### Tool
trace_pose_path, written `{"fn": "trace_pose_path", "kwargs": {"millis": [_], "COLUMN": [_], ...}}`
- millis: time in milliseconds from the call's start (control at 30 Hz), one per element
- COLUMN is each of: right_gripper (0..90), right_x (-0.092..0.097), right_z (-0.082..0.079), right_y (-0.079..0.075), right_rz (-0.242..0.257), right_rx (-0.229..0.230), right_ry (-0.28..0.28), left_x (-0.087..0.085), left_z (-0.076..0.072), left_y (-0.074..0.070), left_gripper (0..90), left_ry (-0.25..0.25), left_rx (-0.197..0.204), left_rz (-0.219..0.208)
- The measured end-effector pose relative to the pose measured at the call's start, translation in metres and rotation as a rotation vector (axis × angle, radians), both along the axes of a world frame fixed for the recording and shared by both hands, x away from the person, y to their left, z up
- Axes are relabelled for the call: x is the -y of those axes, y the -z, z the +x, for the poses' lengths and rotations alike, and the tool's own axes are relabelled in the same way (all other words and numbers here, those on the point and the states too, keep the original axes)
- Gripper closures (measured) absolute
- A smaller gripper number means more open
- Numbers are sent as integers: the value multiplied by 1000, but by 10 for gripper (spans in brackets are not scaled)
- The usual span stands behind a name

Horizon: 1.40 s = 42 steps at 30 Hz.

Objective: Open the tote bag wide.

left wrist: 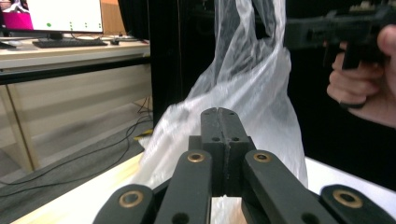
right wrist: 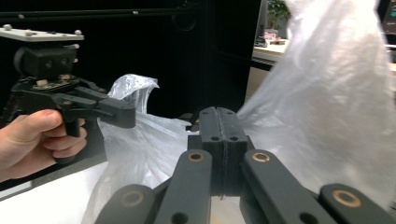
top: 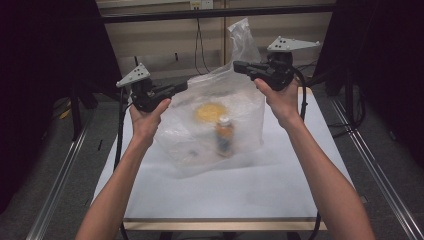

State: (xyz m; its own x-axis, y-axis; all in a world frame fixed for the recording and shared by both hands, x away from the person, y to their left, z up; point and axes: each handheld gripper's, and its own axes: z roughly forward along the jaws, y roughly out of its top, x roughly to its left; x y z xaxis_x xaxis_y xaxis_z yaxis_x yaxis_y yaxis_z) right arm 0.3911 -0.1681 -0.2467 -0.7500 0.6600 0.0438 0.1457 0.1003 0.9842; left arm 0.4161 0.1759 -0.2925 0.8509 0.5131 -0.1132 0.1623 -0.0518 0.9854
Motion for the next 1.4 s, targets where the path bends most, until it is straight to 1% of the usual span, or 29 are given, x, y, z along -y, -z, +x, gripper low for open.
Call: {"fn": "trace_pose_path", "kwargs": {"millis": [33, 100, 167, 200, 300, 333, 400, 433, 467, 500, 533, 567, 633, 667, 700, 733, 833, 867, 900, 933, 1100, 1167, 1200, 1233, 1267, 1300, 1333, 1367, 1400], "right_gripper": [900, 900, 900, 900, 900, 900, 900, 900, 900, 900, 900, 900, 900, 900, 900, 900, 900, 900, 900, 900, 900, 900, 900, 900, 900, 900, 900, 900, 900], "right_x": [-1, -4, -3, -2, 0, 0, 0, 1, 1, 1, 3, 3, 5, 6, 6, 6, 4, 3, 3, -1, -9, -16, -16, -19, -26, -26, -33, -35, -35], "right_z": [0, -1, -1, -3, -3, -3, -4, -5, -5, -5, -6, -6, -7, -9, -10, -10, -12, -12, -12, -12, -11, -10, -10, -10, -11, -11, -10, -10, -10], "right_y": [0, 4, 5, 7, 8, 8, 10, 13, 13, 15, 22, 22, 27, 30, 30, 30, 28, 27, 27, 24, 21, 20, 20, 20, 20, 20, 21, 23, 23], "right_rz": [0, -31, -39, -33, -23, -22, -22, -18, -18, -18, -28, -28, -25, -12, -8, -9, 1, 4, 4, -2, -3, 7, 7, 20, 50, 50, 31, 6, 6], "right_rx": [-1, -2, -6, -7, -11, -9, -10, -12, -12, -15, -25, -25, -34, -35, -36, -34, -28, -27, -27, -24, -20, -19, -19, -20, -30, -30, -33, -36, -36], "right_ry": [-4, -11, -17, -19, -18, -16, -17, -28, -28, -27, -24, -24, -24, -25, -30, -30, -35, -37, -37, -41, -53, -67, -67, -79, -74, -74, -72, -53, -53], "left_x": [-1, -1, -2, -2, 2, 3, 11, 14, 18, 21, 25, 30, 38, 43, 46, 50, 57, 60, 60, 64, 68, 71, 74, 77, 80, 84, 88, 92, 93], "left_z": [2, 8, 14, 18, 30, 32, 35, 36, 35, 34, 32, 30, 26, 23, 21, 18, 12, 12, 12, 13, 11, 8, 7, 6, 5, 4, 1, -2, -5], "left_y": [-2, -7, -11, -11, -6, -3, 4, 6, 9, 10, 12, 13, 15, 16, 17, 18, 24, 28, 28, 32, 35, 38, 39, 40, 42, 44, 45, 46, 47], "left_gripper": [900, 900, 900, 900, 900, 900, 900, 900, 900, 900, 900, 900, 900, 900, 900, 900, 900, 900, 900, 900, 900, 900, 900, 900, 900, 900, 900, 900, 900], "left_ry": [2, -24, -45, -46, -59, -61, -53, -43, -22, 0, 15, 17, 43, 51, 69, 75, 89, 91, 91, 101, 110, 120, 129, 138, 157, 172, 178, 183, 185], "left_rx": [0, 0, -6, -8, -32, -48, -62, -67, -77, -76, -74, -72, -69, -61, -60, -57, -49, -58, -58, -65, -70, -78, -86, -81, -87, -100, -102, -92, -88], "left_rz": [-4, 2, 9, 3, 8, 12, 45, 63, 54, 66, 82, 94, 115, 127, 141, 151, 147, 162, 162, 173, 173, 161, 162, 168, 155, 146, 157, 169, 171]}}
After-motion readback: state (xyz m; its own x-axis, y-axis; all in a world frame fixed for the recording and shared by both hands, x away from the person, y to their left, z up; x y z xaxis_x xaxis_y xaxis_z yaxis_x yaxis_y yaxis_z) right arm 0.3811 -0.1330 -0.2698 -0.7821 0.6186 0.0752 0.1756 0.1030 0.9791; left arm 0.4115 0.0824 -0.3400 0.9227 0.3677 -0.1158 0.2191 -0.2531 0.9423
